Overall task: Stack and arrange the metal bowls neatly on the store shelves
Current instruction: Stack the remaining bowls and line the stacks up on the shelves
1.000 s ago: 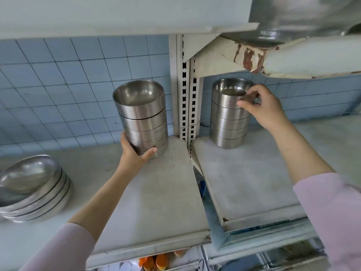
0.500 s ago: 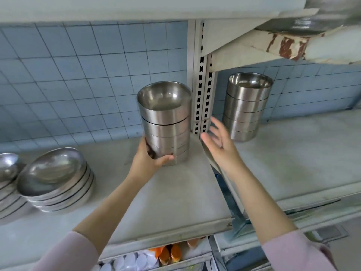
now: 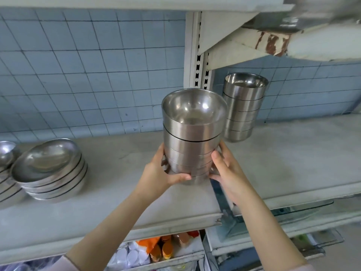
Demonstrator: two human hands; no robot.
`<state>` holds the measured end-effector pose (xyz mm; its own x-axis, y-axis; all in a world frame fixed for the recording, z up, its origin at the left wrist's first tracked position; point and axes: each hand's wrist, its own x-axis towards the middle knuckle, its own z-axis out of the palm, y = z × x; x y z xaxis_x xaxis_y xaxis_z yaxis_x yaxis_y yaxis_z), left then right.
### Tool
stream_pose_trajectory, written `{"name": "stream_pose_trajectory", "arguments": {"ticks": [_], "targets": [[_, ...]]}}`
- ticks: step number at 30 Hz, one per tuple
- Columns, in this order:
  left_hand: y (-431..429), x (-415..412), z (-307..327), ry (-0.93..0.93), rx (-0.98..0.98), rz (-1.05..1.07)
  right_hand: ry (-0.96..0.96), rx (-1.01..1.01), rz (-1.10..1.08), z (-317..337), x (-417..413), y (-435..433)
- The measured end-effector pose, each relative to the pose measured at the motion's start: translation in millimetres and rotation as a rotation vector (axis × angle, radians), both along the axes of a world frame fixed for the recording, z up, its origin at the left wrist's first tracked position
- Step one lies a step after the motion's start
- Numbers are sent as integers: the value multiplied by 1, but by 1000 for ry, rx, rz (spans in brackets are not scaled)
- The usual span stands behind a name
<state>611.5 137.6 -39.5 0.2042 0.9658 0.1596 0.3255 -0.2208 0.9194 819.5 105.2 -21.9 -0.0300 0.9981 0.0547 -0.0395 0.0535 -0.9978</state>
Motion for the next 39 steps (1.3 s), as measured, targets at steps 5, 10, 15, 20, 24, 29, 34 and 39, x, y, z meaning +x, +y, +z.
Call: {"name": "stream_pose_trajectory", "arguments": {"ticks": [5, 10, 15, 20, 24, 29, 34, 39], "targets": [[0, 87, 5, -33, 0, -59, -44, 7, -79, 7, 88, -10], [-11, 195, -4, -69, -37, -79, -127, 96, -72, 18, 202, -19], [-13, 280, -6, -91, -36, -50, -197, 147, -71, 46, 294, -10], [-13, 335, -12, -91, -74, -18, -120, 283, -48, 79, 341, 6], [-15, 355, -15, -88, -85, 18, -89, 281, 26, 78, 365, 15], [-12, 362, -13, -61, -78, 23, -59, 315, 72, 72, 375, 23], [-10, 369, -12, -73, -39, 18, -65, 301, 85, 71, 379, 33], [6, 375, -8, 6, 4, 28, -163, 212, 117, 71, 390, 47]]}}
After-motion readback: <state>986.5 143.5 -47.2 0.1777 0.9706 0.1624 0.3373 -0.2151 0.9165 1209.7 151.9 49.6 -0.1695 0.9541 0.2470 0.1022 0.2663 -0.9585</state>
